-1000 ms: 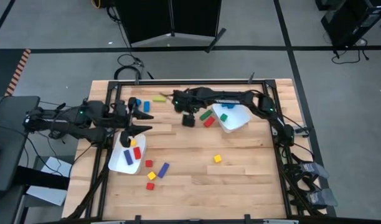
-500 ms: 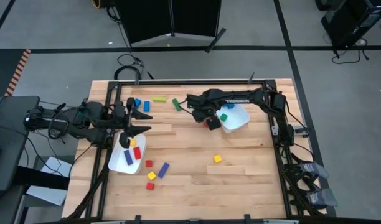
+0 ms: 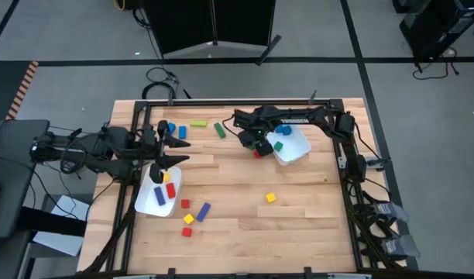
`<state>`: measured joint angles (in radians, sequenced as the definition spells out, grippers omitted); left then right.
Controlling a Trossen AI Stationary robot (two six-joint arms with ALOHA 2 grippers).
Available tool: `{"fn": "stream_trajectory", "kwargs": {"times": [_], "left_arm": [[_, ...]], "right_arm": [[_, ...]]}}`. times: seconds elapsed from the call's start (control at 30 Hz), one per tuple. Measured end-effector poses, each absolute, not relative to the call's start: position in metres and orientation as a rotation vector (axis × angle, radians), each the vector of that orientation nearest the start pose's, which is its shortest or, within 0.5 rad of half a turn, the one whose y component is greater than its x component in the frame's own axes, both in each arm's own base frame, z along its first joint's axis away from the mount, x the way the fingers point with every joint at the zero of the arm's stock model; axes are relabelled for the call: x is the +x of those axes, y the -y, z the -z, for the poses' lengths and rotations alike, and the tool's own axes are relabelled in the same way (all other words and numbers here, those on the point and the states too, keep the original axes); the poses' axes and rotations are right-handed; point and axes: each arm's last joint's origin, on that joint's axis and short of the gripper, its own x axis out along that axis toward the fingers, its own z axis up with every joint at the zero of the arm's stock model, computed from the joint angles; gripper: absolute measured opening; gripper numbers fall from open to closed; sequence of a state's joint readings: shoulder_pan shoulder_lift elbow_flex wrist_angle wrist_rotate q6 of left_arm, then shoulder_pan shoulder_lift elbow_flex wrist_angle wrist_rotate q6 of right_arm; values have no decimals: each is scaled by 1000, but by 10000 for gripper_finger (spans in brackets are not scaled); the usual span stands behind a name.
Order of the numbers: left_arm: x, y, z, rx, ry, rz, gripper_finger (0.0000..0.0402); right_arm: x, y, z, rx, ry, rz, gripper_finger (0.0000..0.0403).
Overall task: Sort blocks by size
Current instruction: Put the large green block into the left white bin
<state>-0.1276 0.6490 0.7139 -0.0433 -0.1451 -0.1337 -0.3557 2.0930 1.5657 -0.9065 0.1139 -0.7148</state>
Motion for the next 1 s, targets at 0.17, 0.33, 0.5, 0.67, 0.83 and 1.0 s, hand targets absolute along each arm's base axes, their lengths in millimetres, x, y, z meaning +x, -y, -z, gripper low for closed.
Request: {"fn": "stream_trajectory", "kwargs": {"times": [0.17, 0.33, 0.5, 0.67, 0.83, 1.0], "left_arm": [[149, 15, -339, -140, 10, -18, 204], [152, 15, -338, -142, 0, -19, 204], [152, 15, -338, -147, -1, -19, 204], [148, 15, -341, -171, 23, -18, 204], [146, 14, -342, -198, 36, -16, 204], [138, 14, -351, -237, 113, 4, 204]], "right_arm": [[383, 145, -144, -415, -1548, -171, 287], [384, 144, -140, -421, -1556, -183, 279], [383, 144, -139, -407, -1551, -217, 212], [383, 143, -138, -406, -1541, -244, 104], [390, 143, -147, -401, -1522, -193, 107], [419, 120, -196, -405, -1258, -92, 107]]}}
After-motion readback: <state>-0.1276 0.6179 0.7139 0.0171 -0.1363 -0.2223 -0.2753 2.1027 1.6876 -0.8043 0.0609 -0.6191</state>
